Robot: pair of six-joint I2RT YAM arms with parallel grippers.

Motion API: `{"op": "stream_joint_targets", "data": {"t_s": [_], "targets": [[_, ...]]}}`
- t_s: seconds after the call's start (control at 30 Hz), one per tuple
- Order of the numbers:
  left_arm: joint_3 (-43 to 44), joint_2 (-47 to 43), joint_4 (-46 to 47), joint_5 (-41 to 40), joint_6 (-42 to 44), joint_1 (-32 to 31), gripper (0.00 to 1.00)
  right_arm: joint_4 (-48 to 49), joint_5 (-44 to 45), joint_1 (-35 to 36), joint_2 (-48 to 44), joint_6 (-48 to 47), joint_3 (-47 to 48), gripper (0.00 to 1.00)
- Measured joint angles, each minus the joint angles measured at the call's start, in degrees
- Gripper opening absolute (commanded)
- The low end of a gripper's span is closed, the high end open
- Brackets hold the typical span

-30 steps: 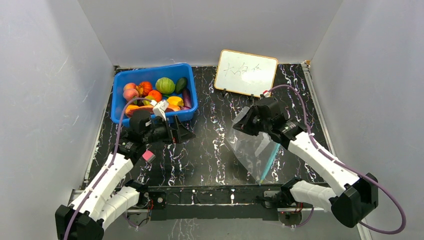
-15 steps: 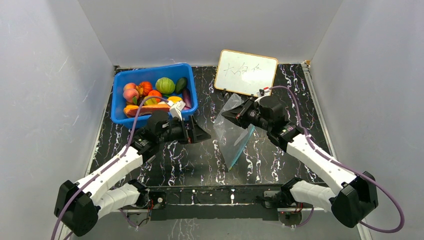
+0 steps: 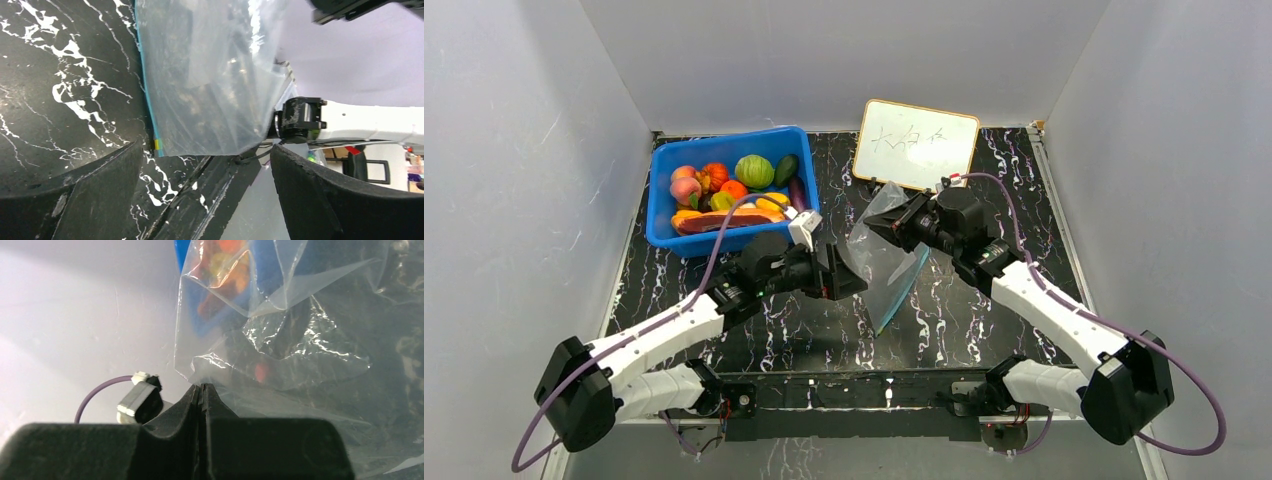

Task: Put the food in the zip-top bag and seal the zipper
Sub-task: Pick up the zipper food storage bag at the center of the board.

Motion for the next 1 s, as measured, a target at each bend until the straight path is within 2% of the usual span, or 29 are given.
{"op": "stream_joint_targets", "data": {"t_s": [0.2, 0.27, 0.37, 0.43, 0.47, 0.57, 0.63, 0.7, 0.77, 0.87, 1.0], "targets": [[1.2, 5.5, -1.2, -3.5, 1.9, -1.5, 0.85, 0.5, 0.1, 0.0, 1.6, 0.2, 1.4, 0.00], [2.1, 7.1, -2.4, -5.2, 2.3, -2.5, 0.76, 0.6, 0.0, 0.0, 1.7, 0.2, 1.4, 0.00], [4.2, 8.5, -4.0, -6.5, 3.0, -3.1, 0.50, 0.9, -0.1, 0.0, 1.7, 0.1, 1.4, 0.00], [5.3, 8.4, -4.0, -7.4, 3.9, -3.3, 0.13, 1.0, 0.0, 0.0, 1.7, 0.0, 1.4, 0.00], [5.3, 8.3, -4.0, -7.6, 3.7, -3.4, 0.00, 1.0, 0.2, 0.0, 1.7, -0.2, 1.3, 0.00], [5.3, 7.4, -3.2, -8.2, 3.8, -3.4, 0.00, 0.9, 0.6, 0.0, 1.6, -1.1, 1.0, 0.12], [5.3, 6.8, -2.7, -8.2, 3.9, -3.4, 0.00, 0.8, 1.0, 0.0, 1.6, -2.6, 0.9, 0.25], [5.3, 6.4, -2.7, -8.1, 3.9, -3.4, 0.00, 0.0, 1.3, 0.0, 1.2, -4.8, 0.7, 0.42], [5.3, 6.1, -2.9, -8.1, 3.9, -3.4, 0.00, -1.2, 1.9, 0.0, 0.3, -7.5, 0.1, 0.53], [5.4, 5.2, -3.9, -8.1, 3.7, -3.4, 0.00, -4.4, 3.7, 0.0, -2.0, -13.7, -0.1, 0.60], [7.2, 3.5, -6.4, -8.1, 3.1, -3.4, 0.00, -6.2, 5.3, 0.0, -5.0, -24.9, -0.1, 0.66]]}}
